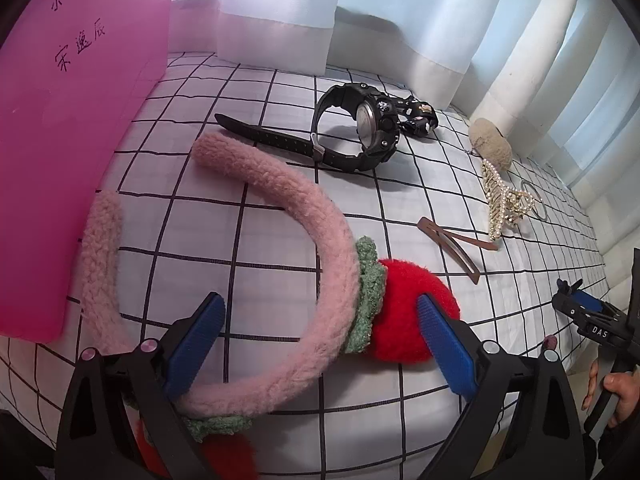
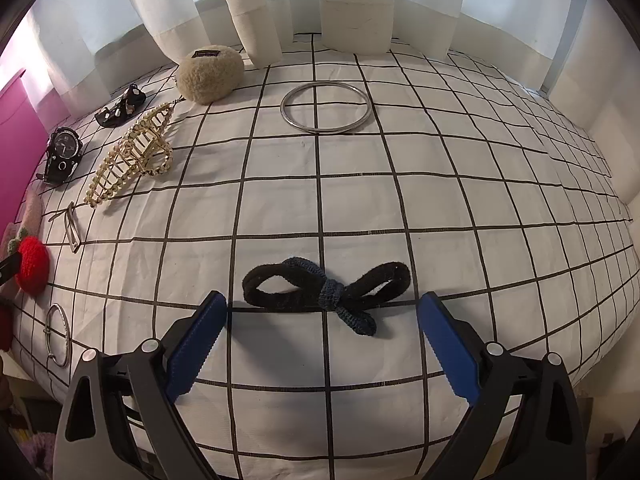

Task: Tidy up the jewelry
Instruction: 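Close the left tool on the pink fuzzy headband while the right tool grasps the black bow tie, then lift the headband with the left tool while the right tool carries the bow to the basin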

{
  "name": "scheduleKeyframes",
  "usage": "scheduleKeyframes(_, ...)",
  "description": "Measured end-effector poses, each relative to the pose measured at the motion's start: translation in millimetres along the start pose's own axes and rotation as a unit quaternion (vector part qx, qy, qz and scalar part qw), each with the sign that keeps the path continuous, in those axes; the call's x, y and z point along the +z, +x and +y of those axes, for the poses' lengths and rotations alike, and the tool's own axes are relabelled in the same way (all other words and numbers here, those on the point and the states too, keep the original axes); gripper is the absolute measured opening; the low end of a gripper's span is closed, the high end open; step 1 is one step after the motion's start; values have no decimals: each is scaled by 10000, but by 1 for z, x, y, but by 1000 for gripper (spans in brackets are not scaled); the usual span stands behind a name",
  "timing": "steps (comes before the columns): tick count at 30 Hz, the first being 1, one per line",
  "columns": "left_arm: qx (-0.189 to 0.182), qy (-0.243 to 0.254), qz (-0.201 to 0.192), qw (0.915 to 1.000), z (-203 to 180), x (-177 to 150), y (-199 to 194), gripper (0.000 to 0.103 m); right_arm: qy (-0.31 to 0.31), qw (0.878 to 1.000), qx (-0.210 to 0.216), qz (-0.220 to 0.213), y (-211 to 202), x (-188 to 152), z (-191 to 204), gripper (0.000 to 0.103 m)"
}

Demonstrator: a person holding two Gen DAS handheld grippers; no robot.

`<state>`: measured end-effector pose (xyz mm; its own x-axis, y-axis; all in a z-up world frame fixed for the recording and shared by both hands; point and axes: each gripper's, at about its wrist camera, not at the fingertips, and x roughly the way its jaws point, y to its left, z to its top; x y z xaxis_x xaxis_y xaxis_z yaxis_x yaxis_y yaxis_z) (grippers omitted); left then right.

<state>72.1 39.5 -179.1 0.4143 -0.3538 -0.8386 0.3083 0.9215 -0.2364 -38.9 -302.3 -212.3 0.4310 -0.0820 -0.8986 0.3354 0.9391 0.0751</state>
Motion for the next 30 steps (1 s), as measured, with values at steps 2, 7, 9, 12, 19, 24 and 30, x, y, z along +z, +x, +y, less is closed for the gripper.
scheduleKeyframes(2,-134,29,40,9999,-1,0,-3,78,-16,10000,3,-6,-1,0,1,91)
scheduleKeyframes(7,-364,219,85,9991,-10,-5,-11,50,-221,9997,94,-62,-6,2,8,65)
scheduleKeyframes(9,-422,216,98,9988,-11,-5,-13,37,-288,9995,123,-90,-8,3,10,48)
scheduleKeyframes(12,-324,266,61,9991,-15,-5,-17,23,-257,9994,211,-105,-10,5,9,18)
scheduleKeyframes(19,-81,223,-35,9997,-20,-5,-27,15,-235,9989,350,-181,-15,5,9,17)
scheduleKeyframes(24,-58,156,-253,9995,-26,-1,-41,15,-234,9984,433,-282,-25,12,8,17)
scheduleKeyframes(30,-51,120,-629,9979,-42,9,-68,15,-241,9970,584,-440,-45,23,6,17)
